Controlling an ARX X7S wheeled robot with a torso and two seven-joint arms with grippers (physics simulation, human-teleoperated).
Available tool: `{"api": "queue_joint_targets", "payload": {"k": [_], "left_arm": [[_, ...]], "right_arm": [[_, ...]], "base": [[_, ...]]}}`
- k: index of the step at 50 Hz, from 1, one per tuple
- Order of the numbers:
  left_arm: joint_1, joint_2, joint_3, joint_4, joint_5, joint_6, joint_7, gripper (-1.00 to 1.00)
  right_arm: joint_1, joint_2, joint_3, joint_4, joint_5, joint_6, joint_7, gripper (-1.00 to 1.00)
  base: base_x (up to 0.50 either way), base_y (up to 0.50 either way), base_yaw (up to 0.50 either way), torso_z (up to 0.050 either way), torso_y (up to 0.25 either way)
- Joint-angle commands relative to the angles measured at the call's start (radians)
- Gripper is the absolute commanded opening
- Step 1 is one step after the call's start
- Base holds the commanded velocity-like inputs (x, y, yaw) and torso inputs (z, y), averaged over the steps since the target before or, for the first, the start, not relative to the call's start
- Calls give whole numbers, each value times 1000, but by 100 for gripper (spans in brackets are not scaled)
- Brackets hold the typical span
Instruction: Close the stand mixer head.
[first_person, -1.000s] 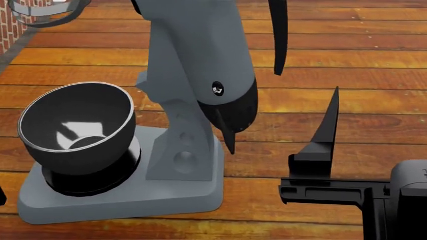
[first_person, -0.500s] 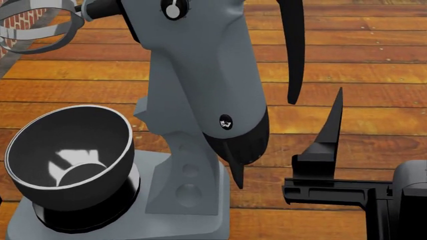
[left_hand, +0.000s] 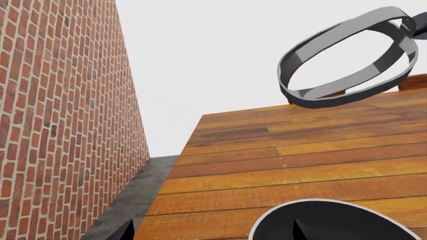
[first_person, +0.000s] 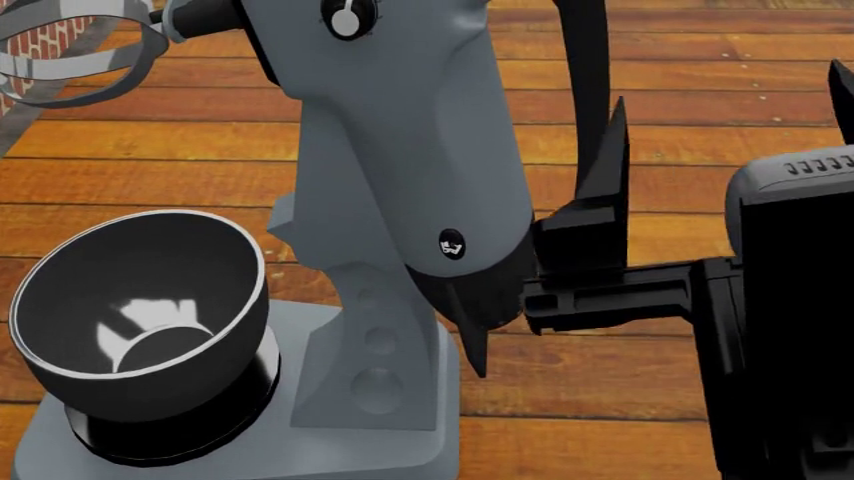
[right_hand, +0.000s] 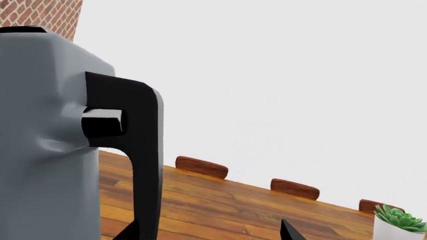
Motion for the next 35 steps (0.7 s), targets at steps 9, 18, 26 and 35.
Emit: {"api": "queue_joint_targets", "payload": {"k": [9, 18, 26, 35], "left_arm": [[27, -1, -31, -9, -41, 33, -21, 100], [43, -19, -44, -14, -54, 58, -30, 100], [37, -27, -46, -16, -92, 55, -58, 100], [42, -39, -51, -19, -117, 65, -76, 100]], "right_arm": [[258, -70, -158, 219, 45, 104, -104, 100], [375, -103, -375, 391, -197, 36, -319, 100], [434, -159, -529, 495, -296, 1, -431, 100], [475, -262, -650, 552, -351, -42, -504, 100]], "base": [[0, 0, 0, 0, 0], [0, 0, 0, 0, 0], [0, 0, 0, 0, 0], [8, 2, 6, 0, 0]]}}
